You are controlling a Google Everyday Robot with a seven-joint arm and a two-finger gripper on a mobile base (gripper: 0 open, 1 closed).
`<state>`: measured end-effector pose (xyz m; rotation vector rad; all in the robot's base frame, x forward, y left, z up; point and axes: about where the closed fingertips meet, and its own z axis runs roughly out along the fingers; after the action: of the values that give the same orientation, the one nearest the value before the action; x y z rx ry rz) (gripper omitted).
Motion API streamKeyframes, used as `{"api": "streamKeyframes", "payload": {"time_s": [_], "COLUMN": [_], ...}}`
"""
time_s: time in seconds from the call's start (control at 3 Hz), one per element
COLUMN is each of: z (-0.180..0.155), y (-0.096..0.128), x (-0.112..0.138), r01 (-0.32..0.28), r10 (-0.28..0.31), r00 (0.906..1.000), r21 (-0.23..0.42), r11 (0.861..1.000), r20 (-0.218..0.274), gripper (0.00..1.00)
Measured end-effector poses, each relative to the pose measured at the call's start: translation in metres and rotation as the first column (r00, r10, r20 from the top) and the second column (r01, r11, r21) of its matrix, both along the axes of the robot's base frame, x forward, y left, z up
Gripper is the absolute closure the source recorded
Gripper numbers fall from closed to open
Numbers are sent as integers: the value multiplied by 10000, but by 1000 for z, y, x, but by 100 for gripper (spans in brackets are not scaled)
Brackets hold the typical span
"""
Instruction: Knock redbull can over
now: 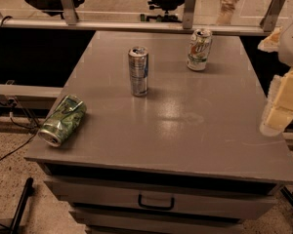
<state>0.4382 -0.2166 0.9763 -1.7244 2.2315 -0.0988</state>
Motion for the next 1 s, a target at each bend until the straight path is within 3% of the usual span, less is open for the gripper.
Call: {"api": "streamKeyframes", "payload": {"time_s": [0.33,0.67,1.0], "z": [0,5,30], "y": [0,13,68], "x": [0,6,28], "r01": [0,-574,-2233], "r10": [0,571,2124], "r00": [10000,9983,9745], "r21": [0,764,2155], "r11": [10000,9954,9506], "r20": [2,64,728], "gripper": [0,0,0]}}
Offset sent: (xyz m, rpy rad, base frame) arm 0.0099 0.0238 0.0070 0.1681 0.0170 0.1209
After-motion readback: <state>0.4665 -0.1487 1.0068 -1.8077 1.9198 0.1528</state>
